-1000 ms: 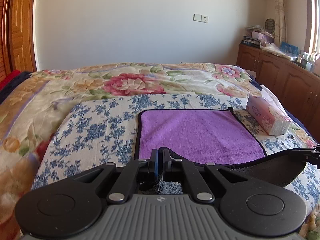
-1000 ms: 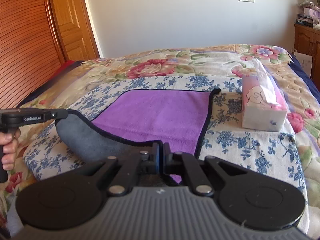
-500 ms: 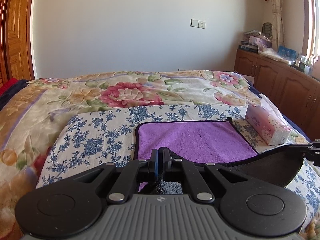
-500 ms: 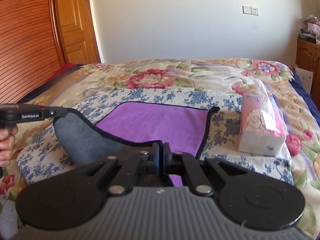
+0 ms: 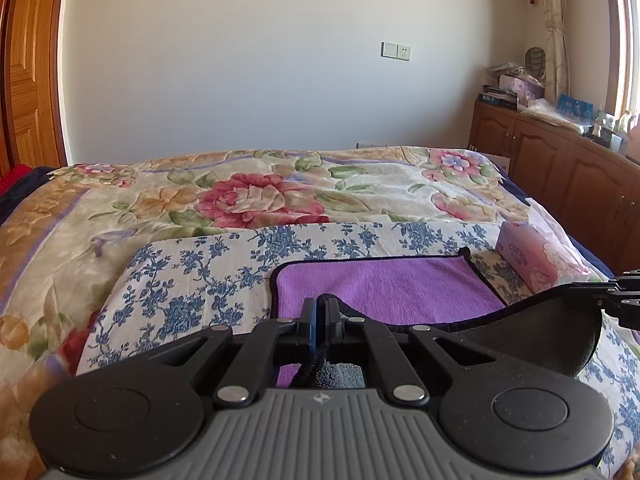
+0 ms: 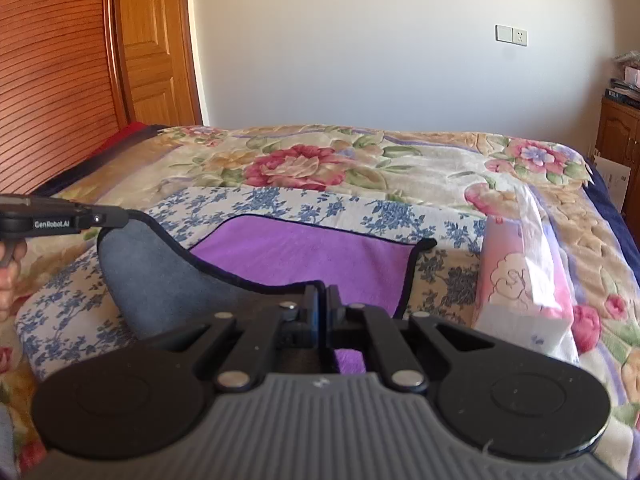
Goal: Fold towel
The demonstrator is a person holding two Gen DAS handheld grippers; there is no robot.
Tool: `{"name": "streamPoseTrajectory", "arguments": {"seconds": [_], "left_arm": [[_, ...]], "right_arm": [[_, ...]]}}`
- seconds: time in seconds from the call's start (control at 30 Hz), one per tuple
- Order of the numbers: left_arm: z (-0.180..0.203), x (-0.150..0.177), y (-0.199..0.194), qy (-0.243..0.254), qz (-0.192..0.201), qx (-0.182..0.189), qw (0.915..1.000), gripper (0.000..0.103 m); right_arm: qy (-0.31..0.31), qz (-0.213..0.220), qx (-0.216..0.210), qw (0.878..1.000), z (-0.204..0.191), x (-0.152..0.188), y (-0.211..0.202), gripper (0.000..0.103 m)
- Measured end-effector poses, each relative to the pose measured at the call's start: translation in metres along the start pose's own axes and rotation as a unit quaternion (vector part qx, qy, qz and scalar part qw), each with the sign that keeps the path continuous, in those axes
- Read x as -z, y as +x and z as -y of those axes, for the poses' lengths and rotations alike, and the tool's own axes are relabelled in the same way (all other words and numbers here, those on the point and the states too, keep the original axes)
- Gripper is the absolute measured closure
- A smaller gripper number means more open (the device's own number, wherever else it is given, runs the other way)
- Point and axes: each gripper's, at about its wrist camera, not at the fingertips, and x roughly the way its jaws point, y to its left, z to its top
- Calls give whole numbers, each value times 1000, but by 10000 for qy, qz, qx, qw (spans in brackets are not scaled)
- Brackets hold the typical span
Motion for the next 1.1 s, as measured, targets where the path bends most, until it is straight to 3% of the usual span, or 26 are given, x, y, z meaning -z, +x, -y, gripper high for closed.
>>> {"name": "streamPoseTrajectory", "arguments": {"seconds": [1.1], "left_arm": [[-2,-32,64,19,70,78,9999,98]], "right_arm": [[-463,172,202,9986,30,-24,53,99]]}}
